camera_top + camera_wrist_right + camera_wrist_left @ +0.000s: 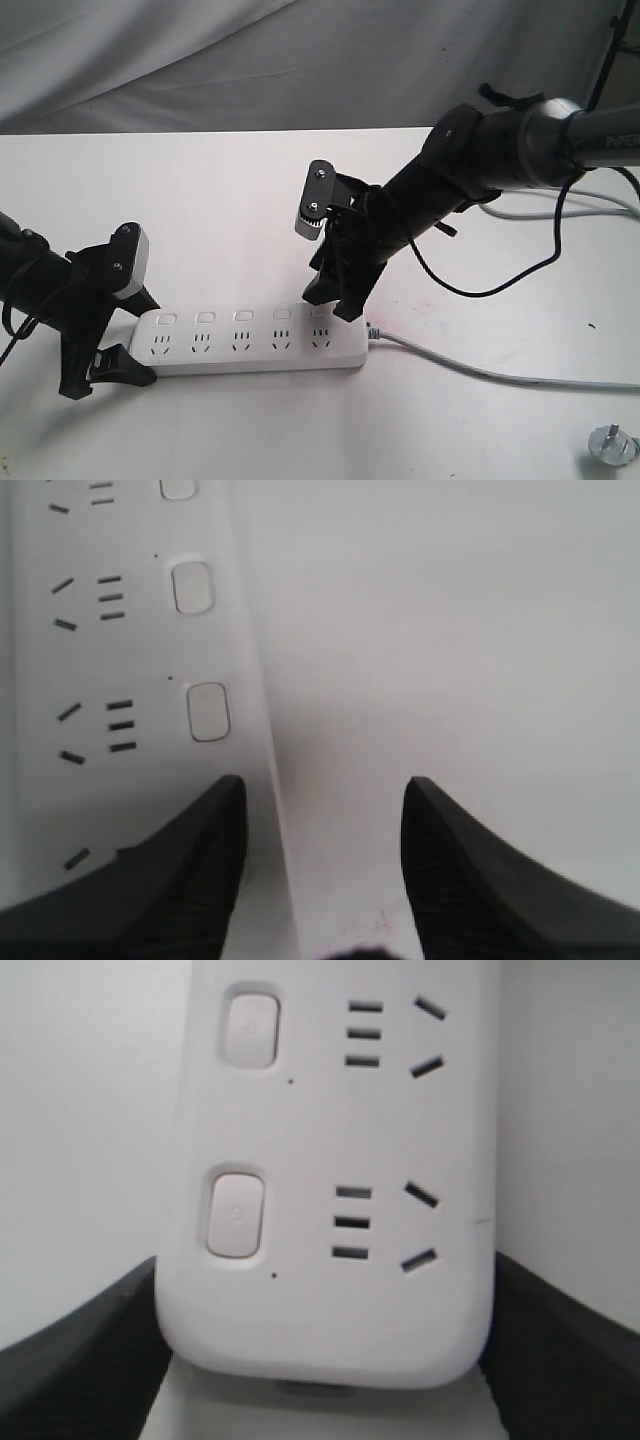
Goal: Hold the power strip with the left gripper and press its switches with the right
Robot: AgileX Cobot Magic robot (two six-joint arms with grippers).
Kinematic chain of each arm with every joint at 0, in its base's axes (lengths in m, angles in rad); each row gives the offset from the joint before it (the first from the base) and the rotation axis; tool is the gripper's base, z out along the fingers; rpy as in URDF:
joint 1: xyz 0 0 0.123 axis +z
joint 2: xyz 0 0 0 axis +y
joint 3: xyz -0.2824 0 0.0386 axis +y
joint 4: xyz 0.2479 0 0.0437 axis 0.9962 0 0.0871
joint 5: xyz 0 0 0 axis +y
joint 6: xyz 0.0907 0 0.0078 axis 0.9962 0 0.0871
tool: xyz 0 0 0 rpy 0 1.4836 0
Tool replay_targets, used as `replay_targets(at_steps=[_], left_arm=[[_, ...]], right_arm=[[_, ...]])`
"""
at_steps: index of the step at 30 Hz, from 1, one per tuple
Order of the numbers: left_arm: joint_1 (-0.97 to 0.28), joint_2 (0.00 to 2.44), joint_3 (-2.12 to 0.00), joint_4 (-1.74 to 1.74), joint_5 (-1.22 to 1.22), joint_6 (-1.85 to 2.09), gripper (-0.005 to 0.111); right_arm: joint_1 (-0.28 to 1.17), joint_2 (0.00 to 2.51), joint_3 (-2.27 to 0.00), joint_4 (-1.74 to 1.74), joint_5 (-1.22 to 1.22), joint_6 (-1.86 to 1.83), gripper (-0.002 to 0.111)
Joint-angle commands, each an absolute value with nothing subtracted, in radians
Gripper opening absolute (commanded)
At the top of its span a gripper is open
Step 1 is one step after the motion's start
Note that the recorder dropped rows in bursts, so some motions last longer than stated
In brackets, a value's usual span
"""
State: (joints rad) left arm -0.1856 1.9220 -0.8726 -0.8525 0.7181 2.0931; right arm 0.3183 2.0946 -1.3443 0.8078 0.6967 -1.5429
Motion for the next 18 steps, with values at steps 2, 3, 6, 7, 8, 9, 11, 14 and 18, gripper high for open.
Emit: replay_targets(at_steps=[2, 3, 6, 7, 8, 9, 11, 14, 18], left_arm=[[-0.191, 1.926, -0.877, -0.857, 0.711, 2.094, 0.067], [-0.191, 1.926, -0.877, -0.857, 0.711, 2.094, 0.067], [-0.191, 1.926, -0.877, -0.857, 0.711, 2.094, 0.067], [-0.191, 1.926, -0.877, -0.857, 0.711, 2.094, 0.067], [-0.191, 1.926, -0.877, -0.857, 0.711, 2.094, 0.067], [-0.191, 1.926, -0.877, -0.857, 0.711, 2.094, 0.067], [-0.191, 1.926, -0.877, -0.857, 0.711, 2.094, 0.067], [-0.191, 1.926, -0.877, -0.857, 0.711, 2.094, 0.067], [-0.191, 1.926, -0.877, -0.857, 0.711, 2.094, 0.067]], right_arm=[[0.311, 2.118, -1.34, 0.81, 0.707, -1.545, 0.045], [0.311, 2.12, -1.34, 0.808, 0.707, -1.545, 0.045], [0.311, 2.12, -1.34, 0.784, 0.703, -1.545, 0.045], [0.311, 2.12, -1.34, 0.784, 0.7, -1.545, 0.045], [0.311, 2.12, -1.34, 0.775, 0.7, -1.545, 0.045], [0.311, 2.12, -1.34, 0.763, 0.7, -1.545, 0.045], [0.311, 2.12, -1.34, 0.741, 0.7, -1.545, 0.045], [0.311, 2.122, -1.34, 0.732, 0.7, -1.543, 0.045], [0.311, 2.136, -1.34, 0.723, 0.709, -1.543, 0.045]])
